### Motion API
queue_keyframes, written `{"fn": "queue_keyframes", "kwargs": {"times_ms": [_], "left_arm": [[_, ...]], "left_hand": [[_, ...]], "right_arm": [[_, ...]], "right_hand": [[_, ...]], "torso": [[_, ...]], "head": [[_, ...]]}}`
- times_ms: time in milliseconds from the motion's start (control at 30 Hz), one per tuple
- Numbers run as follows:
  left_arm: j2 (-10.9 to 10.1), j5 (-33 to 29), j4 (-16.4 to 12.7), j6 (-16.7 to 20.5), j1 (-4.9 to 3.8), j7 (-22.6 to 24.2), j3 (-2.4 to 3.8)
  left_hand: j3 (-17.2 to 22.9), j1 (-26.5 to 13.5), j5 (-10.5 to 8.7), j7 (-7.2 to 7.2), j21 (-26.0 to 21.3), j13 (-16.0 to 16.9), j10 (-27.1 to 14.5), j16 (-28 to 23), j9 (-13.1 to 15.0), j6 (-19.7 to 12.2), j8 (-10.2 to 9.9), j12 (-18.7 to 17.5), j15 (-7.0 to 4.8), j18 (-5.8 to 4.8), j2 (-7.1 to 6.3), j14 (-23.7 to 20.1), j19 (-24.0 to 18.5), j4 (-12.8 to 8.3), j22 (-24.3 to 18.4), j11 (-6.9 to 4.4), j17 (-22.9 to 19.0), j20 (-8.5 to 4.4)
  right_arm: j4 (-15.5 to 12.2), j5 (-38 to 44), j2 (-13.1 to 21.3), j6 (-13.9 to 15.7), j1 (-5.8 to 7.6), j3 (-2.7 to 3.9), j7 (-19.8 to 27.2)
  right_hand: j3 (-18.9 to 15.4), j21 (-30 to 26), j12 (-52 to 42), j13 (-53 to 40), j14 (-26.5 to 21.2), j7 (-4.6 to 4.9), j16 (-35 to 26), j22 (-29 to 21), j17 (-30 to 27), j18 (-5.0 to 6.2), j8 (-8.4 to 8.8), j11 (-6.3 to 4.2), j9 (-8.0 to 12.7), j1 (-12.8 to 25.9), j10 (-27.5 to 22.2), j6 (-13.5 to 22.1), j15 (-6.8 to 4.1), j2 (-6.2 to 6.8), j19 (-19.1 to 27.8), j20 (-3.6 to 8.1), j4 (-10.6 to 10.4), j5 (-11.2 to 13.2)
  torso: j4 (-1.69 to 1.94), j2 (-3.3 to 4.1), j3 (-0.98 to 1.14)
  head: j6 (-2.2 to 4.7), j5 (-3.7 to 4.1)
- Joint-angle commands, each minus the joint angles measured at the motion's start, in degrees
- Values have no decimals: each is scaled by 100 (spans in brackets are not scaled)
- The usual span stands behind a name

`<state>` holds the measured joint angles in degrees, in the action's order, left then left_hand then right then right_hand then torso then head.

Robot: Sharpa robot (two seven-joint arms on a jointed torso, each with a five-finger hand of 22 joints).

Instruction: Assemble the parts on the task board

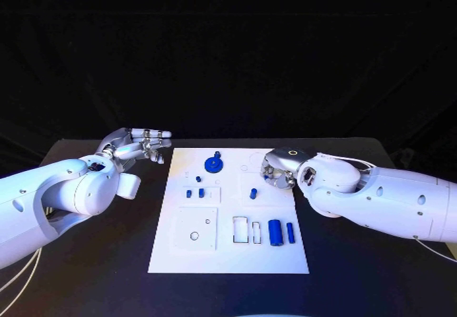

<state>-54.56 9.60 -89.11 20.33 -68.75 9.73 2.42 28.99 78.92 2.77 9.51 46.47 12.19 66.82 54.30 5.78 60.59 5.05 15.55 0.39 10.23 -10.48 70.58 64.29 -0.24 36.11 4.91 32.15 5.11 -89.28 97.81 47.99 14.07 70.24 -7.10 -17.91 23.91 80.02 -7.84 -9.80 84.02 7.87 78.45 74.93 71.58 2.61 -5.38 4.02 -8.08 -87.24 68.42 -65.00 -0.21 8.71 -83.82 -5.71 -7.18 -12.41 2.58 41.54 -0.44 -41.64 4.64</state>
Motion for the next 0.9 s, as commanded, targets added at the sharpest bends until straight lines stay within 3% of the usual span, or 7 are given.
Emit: {"fn": "queue_keyframes", "kwargs": {"times_ms": [33,633,767,900], "left_arm": [[20,-33,2,-103,-8,-42,5],[50,-37,58,-173,-8,-81,5],[50,-38,57,-174,-8,-83,5],[49,-54,55,-167,-7,-75,5]], "left_hand": [[-2,23,18,10,-31,7,-54,-31,-9,-26,-30,27,-13,32,30,-43,46,-47,-10,-1,-8,5],[-8,27,18,19,-47,13,-75,-43,-15,-40,-32,40,-7,31,32,-55,45,-55,-20,7,-21,10],[-9,27,18,21,-51,14,-82,-46,-17,-45,-33,43,-5,31,34,-58,45,-55,-23,9,-24,11],[-9,27,18,21,-51,14,-82,-46,-17,-45,-33,43,-5,31,34,-58,45,-55,-23,9,-24,11]], "right_arm": [[-67,49,27,223,-33,-21,8],[-514,-41,308,716,88,38,37],[-766,-141,403,756,111,54,75],[-1063,-226,405,814,118,61,124]], "right_hand": [[37,24,27,-5,245,6,32,1100,-3,-38,18,-7,-12,31,51,-27,-38,37,-131,30,1,-22],[80,83,44,7,247,0,43,1131,5,-52,19,-11,-21,147,90,-57,-38,85,-161,27,33,-2],[84,85,45,8,247,-2,43,1132,5,-52,19,-12,-22,159,96,-61,-39,88,-162,27,35,-1],[89,99,46,8,247,-2,43,1139,5,-55,19,-14,-23,164,100,-64,-40,89,-169,27,38,-5]], "torso": [[6,-5,1],[0,6,1],[-1,5,-3],[-7,9,-1]], "head": [[7,-6],[39,8],[40,-24],[50,-109]]}}
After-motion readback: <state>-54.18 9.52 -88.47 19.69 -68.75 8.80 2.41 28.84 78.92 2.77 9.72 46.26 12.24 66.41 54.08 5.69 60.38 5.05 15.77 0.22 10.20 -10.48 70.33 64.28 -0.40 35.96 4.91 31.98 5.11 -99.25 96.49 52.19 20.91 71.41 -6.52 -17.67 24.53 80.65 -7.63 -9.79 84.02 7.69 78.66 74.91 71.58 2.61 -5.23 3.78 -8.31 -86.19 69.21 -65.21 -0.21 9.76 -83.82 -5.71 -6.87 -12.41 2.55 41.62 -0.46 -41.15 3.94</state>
